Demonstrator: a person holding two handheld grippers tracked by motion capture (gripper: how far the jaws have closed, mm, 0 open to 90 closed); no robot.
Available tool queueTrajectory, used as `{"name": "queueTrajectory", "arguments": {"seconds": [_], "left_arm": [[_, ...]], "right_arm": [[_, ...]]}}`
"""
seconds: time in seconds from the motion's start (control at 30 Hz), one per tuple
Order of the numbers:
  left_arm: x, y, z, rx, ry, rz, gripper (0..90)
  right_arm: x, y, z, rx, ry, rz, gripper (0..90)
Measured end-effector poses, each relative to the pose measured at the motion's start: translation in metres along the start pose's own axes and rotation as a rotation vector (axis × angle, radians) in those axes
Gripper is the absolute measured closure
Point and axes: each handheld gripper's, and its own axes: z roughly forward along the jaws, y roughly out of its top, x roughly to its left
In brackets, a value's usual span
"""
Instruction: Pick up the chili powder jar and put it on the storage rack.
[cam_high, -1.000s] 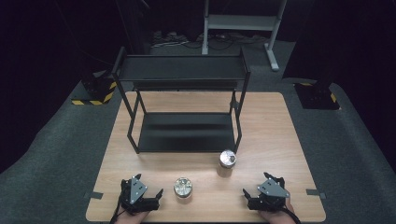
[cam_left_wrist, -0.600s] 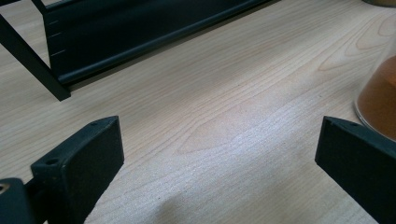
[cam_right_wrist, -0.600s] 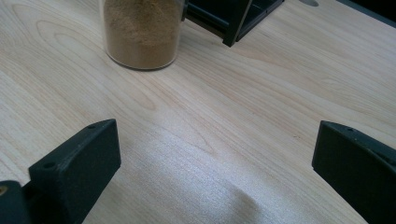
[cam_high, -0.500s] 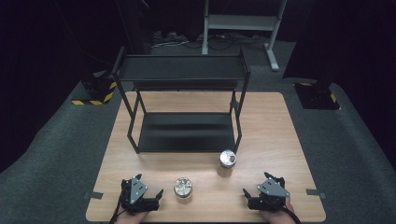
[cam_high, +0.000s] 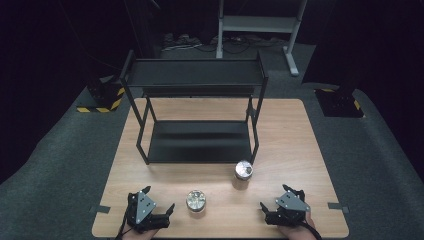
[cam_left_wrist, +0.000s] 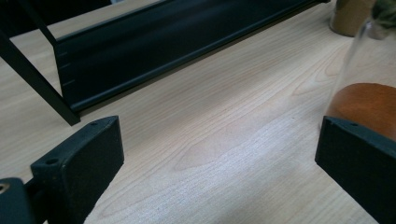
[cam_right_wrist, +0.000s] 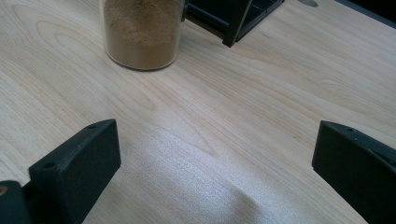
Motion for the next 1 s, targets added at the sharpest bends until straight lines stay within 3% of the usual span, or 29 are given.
{"name": "queueTrajectory", "arguments": {"seconds": [0.53, 0.7, 1.0], "left_arm": [[-0.008, 0.008, -0.019, -0.089, -0.007, 0.019, 1.1], [-0.004, 0.008, -0.023, -0.122, -0.043, -0.033, 1.1], [-0.008, 0.011, -0.030, -0.169, -0.052, -0.031, 0.8]], "right_arm": [[0.001, 0.000, -0.001, -0.001, -0.005, 0.001, 0.3], [0.001, -0.001, -0.001, -0.004, -0.005, -0.001, 0.3], [0.002, -0.001, -0.001, -0.003, -0.006, -0.004, 0.3]]}}
